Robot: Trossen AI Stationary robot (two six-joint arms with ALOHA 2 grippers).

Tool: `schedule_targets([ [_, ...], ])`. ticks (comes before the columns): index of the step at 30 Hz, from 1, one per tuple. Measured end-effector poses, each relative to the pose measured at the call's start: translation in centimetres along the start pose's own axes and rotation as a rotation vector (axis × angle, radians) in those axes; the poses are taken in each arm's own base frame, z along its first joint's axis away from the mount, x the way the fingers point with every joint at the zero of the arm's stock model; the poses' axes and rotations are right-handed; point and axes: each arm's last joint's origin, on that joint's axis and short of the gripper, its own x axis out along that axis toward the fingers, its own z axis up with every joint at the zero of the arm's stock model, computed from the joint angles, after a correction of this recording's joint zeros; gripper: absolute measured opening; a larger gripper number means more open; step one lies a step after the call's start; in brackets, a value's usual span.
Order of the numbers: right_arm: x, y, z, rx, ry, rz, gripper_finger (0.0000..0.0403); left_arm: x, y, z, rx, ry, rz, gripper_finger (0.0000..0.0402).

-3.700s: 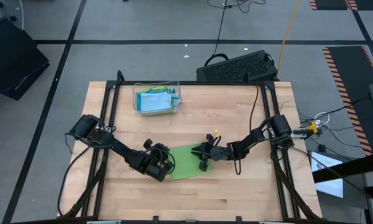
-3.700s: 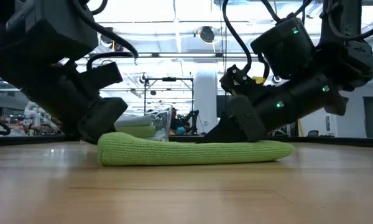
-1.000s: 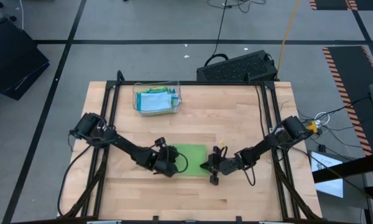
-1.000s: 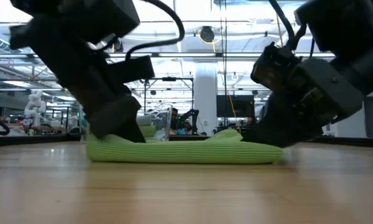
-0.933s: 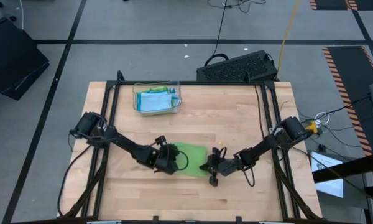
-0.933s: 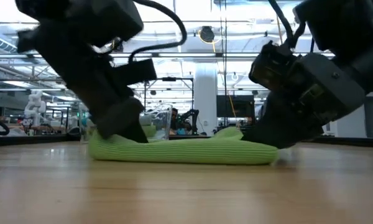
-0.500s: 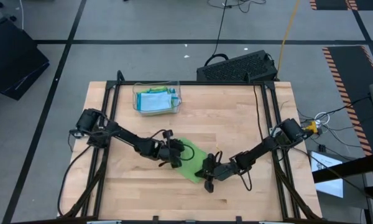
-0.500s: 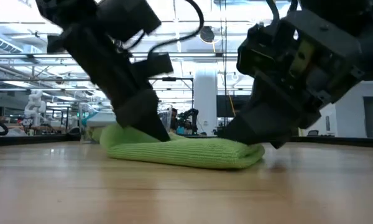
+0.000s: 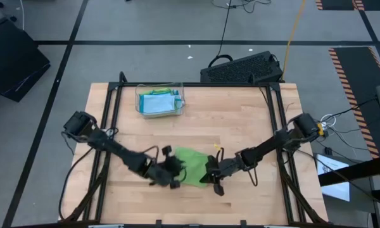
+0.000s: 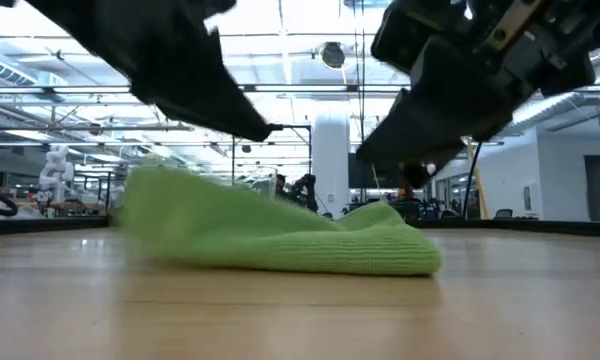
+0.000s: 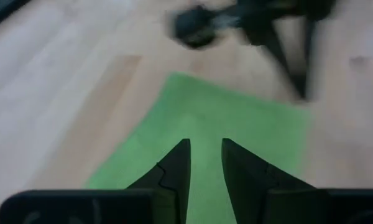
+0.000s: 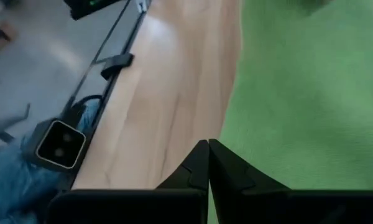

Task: Fold microfiber towels
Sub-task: Fold the green microfiber cloth

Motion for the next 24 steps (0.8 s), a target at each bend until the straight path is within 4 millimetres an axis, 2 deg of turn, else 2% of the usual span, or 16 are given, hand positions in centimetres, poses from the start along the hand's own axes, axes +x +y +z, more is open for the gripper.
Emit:
schedule_targets([
  [6, -2.0, -0.5, 1.4, -0.113, 0.044, -0.06, 0.0, -1.5, -3.2, -0.7, -0.005, -0.095, -0.029, 0.0093],
  [9, -2.5, -0.6, 1.6, -0.142, 0.05, -0.068, 0.0, -2.0, -3.8, -0.5, 0.003, -0.108, -0.026, 0.0093],
  [13, -2.7, -1.0, 0.8, -0.171, 0.072, -0.093, 0.0, -2.2, -4.1, 0.0, -0.012, -0.124, -0.035, 0.0093],
  [18, -2.5, -1.7, -0.5, -0.153, 0.046, -0.178, 0.0, -1.5, -2.4, -1.0, -0.025, -0.01, 0.083, 0.0093],
  [21, -2.3, -1.6, -1.1, -0.148, 0.023, -0.178, 0.0, -1.1, -0.5, -1.6, -0.157, 0.062, 0.209, 0.0093],
  [24, -2.4, -1.3, -1.8, -0.168, 0.021, -0.159, 0.0, -0.4, 1.1, -2.1, -0.329, 0.209, 0.221, 0.0097],
])
